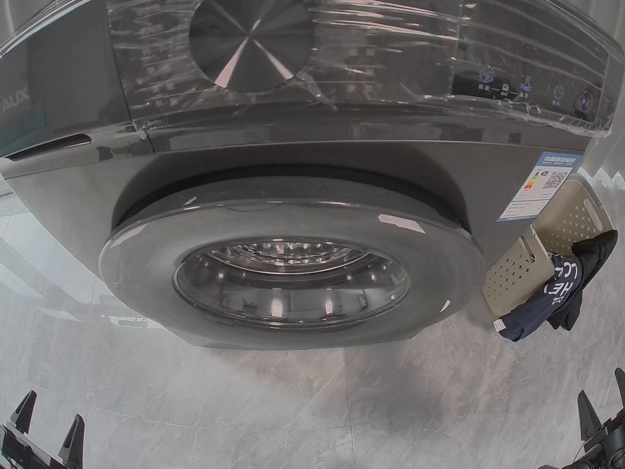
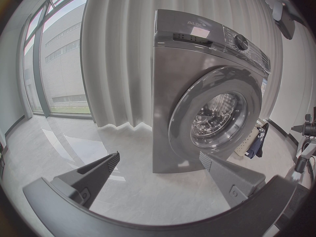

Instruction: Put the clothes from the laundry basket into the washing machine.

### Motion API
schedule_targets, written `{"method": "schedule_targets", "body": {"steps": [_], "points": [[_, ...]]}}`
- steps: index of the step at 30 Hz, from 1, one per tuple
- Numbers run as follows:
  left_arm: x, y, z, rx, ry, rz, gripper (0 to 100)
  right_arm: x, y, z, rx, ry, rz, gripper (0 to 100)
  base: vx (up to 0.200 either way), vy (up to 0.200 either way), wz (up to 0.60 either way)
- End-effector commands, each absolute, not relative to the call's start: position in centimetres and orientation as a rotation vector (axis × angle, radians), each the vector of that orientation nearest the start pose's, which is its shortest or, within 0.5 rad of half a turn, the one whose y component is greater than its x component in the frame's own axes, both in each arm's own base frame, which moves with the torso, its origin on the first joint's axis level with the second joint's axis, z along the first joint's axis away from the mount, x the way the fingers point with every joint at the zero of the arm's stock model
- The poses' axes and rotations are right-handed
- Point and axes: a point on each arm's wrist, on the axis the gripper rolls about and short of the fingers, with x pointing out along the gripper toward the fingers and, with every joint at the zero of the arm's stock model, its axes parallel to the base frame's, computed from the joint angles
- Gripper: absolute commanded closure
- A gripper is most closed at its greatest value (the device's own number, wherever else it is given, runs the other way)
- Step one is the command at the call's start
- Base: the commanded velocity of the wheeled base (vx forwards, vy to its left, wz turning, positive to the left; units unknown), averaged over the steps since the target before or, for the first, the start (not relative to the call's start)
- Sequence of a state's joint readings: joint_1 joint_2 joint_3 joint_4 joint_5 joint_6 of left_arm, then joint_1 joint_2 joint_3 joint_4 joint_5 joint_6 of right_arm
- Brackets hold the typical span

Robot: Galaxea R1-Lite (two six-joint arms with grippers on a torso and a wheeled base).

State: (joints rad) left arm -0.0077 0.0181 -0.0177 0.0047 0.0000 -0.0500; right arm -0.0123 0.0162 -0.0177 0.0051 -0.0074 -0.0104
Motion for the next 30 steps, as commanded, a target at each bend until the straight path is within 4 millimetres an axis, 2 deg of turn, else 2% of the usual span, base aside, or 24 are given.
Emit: {"method": "schedule_targets", "body": {"steps": [1, 3, 18, 21, 30], "points": [[-2.29, 0.02, 7.54, -0.051, 0.003, -0.008, 0, -2.29, 0.01, 7.54, -0.011, 0.003, -0.023, 0, 0.0, 0.0, 0.6], [-2.29, 0.02, 7.54, -0.051, 0.003, -0.008, 0, -2.28, 0.01, 7.5, -0.011, 0.005, -0.02, 0, 0.0, 0.0, 0.6], [-2.29, 0.02, 7.54, -0.051, 0.003, -0.008, 0, -2.28, 0.01, 7.5, -0.011, 0.005, -0.018, 0, 0.0, 0.0, 0.0], [-2.29, 0.02, 7.54, -0.049, 0.003, -0.008, 0, -2.28, 0.01, 7.5, -0.012, 0.005, -0.025, 0, 0.2, 0.0, 0.0], [-2.29, 0.02, 7.54, -0.049, 0.003, -0.008, 0, -2.28, 0.01, 7.5, -0.011, 0.005, -0.025, 0, 0.0, 0.0, 0.0]]}}
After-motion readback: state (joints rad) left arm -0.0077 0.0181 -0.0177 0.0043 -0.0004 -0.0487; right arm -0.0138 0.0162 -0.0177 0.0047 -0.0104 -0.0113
